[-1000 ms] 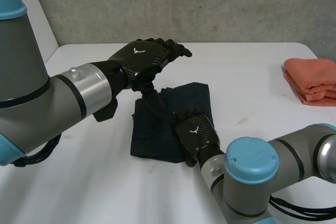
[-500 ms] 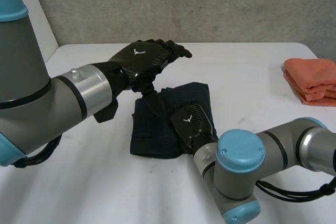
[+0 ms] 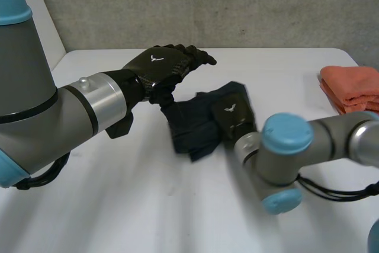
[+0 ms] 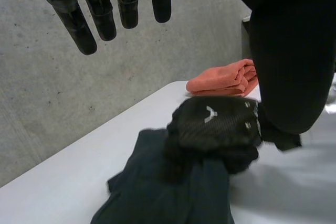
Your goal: Fold the laundry.
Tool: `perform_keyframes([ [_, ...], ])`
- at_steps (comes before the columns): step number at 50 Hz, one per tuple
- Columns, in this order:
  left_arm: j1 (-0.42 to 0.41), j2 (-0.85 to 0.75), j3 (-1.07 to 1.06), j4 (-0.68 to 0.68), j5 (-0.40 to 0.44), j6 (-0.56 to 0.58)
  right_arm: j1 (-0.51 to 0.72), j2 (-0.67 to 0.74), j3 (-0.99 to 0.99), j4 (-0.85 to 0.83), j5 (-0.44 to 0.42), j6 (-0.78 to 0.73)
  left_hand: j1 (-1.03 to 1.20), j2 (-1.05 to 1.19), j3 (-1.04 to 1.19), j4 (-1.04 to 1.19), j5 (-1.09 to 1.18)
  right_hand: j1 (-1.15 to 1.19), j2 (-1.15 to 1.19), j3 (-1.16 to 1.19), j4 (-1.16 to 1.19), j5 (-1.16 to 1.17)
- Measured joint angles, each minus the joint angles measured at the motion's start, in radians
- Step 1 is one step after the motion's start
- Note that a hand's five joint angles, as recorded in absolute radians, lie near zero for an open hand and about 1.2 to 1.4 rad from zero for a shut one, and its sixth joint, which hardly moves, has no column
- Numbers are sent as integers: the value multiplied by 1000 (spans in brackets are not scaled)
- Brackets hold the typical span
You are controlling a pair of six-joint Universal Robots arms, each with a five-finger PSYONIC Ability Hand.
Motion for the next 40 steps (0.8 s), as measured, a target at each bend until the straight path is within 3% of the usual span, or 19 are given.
perform_keyframes([
  [5,2,0,0,0,0,-1,-106,-20,-7,32,-62,-52,0,0,0,0,0,0,0,0,1,0],
  [15,3,0,1,0,-1,-1,-397,-38,-84,114,-300,-215,0,0,0,0,0,0,0,11,8,19],
  [20,4,0,0,0,-1,-1,-452,-14,-198,139,-375,-217,0,0,0,0,0,0,0,13,9,19],
  [35,5,-4,-2,1,-6,-2,-553,150,-798,142,-379,48,0,0,0,0,0,0,0,13,14,44],
  [40,5,-6,-2,1,-8,-9,-609,209,-916,155,-391,94,0,0,0,0,0,0,0,13,14,50],
])
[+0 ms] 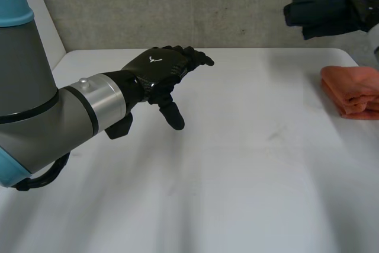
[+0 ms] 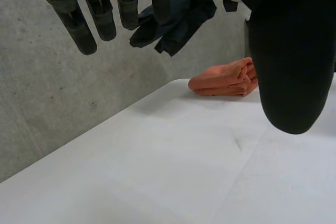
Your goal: Fold the laundry.
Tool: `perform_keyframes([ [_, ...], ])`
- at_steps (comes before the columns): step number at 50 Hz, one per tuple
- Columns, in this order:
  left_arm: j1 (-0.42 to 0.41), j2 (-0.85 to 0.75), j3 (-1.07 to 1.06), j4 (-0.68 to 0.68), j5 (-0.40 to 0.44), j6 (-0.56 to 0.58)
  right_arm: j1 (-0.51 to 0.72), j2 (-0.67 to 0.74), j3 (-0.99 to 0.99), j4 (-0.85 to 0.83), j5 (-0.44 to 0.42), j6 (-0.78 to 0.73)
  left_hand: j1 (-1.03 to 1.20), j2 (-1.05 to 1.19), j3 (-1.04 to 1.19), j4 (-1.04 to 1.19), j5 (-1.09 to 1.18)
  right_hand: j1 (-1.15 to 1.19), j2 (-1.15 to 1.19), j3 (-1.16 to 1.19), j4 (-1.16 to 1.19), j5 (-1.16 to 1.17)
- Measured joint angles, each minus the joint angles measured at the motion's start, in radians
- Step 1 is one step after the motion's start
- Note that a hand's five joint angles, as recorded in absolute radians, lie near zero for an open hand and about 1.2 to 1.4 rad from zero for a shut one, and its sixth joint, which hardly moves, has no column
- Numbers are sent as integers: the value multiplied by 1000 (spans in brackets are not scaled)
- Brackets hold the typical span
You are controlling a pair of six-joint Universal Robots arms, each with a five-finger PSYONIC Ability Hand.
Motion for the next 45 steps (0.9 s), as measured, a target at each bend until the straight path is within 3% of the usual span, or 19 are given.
perform_keyframes([
  [10,-2,-5,-2,1,1,-23,-131,84,12,79,-117,1,0,0,0,0,0,0,0,19,2,10],
  [17,-5,-13,-2,2,1,-25,-279,104,152,105,-243,-31,0,0,0,0,0,0,0,19,2,10],
  [33,-8,-20,-2,3,1,-31,-357,85,210,118,-337,-80,0,0,0,0,0,-3,-44,-6,-51,-3],
  [35,-8,-19,-2,3,1,-32,-356,72,221,131,-335,-79,0,0,0,0,0,-155,-252,-195,-266,-169],
  [36,-8,-19,-2,3,1,-32,-355,63,228,140,-328,-79,0,0,0,0,0,-516,-663,-582,-648,-548],
  [38,-8,-18,-2,3,1,-33,-353,36,243,163,-293,-79,0,0,0,0,0,-658,-868,-796,-870,-767],
  [41,-8,-16,-2,3,1,-35,-350,0,261,186,-237,-80,0,0,0,0,0,-702,-944,-887,-954,-842],
  [45,-6,-10,-1,3,1,-41,-337,-98,295,214,-78,-78,0,0,0,0,0,-703,-947,-891,-954,-843],
])
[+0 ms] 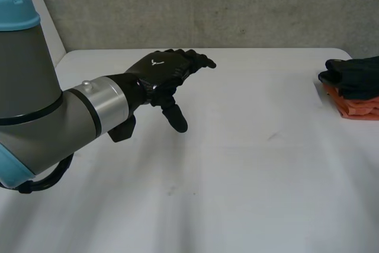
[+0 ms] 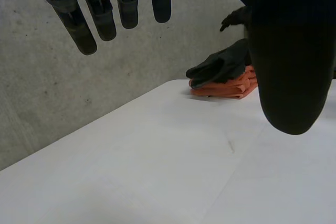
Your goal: Fold the laundry.
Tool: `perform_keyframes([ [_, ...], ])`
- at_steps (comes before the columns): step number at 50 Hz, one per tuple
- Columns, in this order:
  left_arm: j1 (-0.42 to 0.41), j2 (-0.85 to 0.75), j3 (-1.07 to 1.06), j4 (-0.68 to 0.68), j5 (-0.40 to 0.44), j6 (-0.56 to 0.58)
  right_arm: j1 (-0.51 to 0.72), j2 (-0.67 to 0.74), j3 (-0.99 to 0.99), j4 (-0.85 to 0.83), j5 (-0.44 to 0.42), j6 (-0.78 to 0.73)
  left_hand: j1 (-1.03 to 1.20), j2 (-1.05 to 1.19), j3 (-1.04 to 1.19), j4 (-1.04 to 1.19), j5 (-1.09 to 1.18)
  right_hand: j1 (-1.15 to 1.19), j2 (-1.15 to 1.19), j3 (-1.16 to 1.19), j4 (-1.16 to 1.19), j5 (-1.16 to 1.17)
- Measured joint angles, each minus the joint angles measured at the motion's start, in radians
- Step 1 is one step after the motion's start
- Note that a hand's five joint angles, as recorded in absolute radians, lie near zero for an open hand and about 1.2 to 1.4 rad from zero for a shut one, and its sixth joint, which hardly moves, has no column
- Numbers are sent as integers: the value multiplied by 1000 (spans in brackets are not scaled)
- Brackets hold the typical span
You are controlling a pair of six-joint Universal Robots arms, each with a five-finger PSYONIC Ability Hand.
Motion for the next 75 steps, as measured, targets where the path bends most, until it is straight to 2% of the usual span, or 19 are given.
perform_keyframes([
  [4,1,4,1,0,0,-4,46,-95,22,15,108,5,0,0,0,0,0,0,0,0,0,0],
  [5,1,4,1,0,0,-4,46,-95,22,15,108,5,0,0,0,0,0,0,0,0,0,0],
  [6,1,6,2,0,-1,-6,97,-162,40,27,157,8,0,0,0,0,0,0,0,0,0,-1],
  [8,2,8,3,0,-2,-8,148,-220,57,39,191,11,0,0,0,0,0,0,0,0,0,0],
  [11,2,14,4,1,-3,-11,201,-271,81,52,214,22,0,0,0,0,0,0,0,0,0,0],
  [16,15,54,5,17,-29,-33,409,-418,193,86,285,120,0,0,0,0,0,0,1,0,0,0],
  [21,50,98,5,51,-104,-64,583,-529,323,90,367,229,0,0,0,0,0,0,1,0,0,0],
  [23,77,123,5,67,-164,-75,660,-576,403,82,422,268,0,0,0,0,0,0,1,0,0,0],
  [24,77,123,5,67,-164,-75,660,-576,403,82,422,268,0,0,0,0,0,0,1,0,0,0],
  [26,108,148,8,79,-231,-79,728,-615,487,68,483,293,0,0,0,0,0,0,1,0,0,0],
  [29,138,163,13,85,-275,-74,772,-635,558,50,536,301,0,0,0,0,0,0,1,0,0,0],
  [32,159,166,17,85,-292,-65,790,-643,602,35,568,299,0,0,0,0,0,0,1,0,0,0],
  [38,180,162,21,82,-297,-49,795,-646,643,8,594,292,0,0,0,0,0,0,1,0,0,0],
  [49,178,149,21,82,-288,-48,791,-658,646,-29,592,290,0,0,0,0,0,0,1,0,0,0],
  [62,160,116,-48,213,-287,-46,791,-673,657,-50,574,291,0,0,0,0,0,0,1,0,0,0],
  [69,152,55,-88,324,-287,-46,799,-635,684,-107,528,294,0,0,0,0,0,0,1,0,0,0],
  [73,152,55,-88,324,-287,-46,799,-635,684,-107,528,294,0,0,0,0,0,0,1,0,0,0],
  [75,148,16,-101,376,-287,-46,804,-606,702,-155,504,298,0,0,0,0,0,0,1,0,0,0],
])
